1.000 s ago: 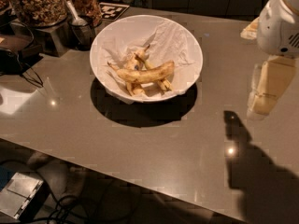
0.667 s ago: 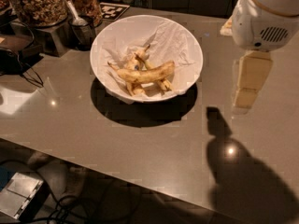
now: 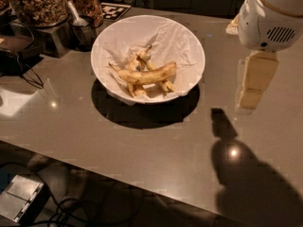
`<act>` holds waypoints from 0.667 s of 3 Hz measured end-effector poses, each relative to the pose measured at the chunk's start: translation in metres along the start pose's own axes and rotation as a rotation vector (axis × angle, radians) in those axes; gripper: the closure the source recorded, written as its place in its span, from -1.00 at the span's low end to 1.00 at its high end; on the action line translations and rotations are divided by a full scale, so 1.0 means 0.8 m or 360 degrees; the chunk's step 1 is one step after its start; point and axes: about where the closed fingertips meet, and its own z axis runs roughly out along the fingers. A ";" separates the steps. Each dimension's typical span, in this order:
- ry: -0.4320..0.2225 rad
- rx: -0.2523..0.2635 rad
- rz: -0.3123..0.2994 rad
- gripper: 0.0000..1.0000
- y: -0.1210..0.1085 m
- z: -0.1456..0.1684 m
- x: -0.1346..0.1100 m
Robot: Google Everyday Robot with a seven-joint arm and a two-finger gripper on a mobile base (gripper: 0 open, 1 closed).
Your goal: Pick banana from white bowl
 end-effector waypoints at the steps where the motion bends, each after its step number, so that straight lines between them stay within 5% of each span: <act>1: 0.0031 0.0038 -0.0130 -1.00 -0.027 0.003 -0.046; 2: 0.0079 0.0071 -0.0311 -1.00 -0.071 0.012 -0.114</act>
Offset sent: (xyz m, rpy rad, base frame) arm 0.1036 0.1320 0.0166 -0.2025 -0.0139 0.2792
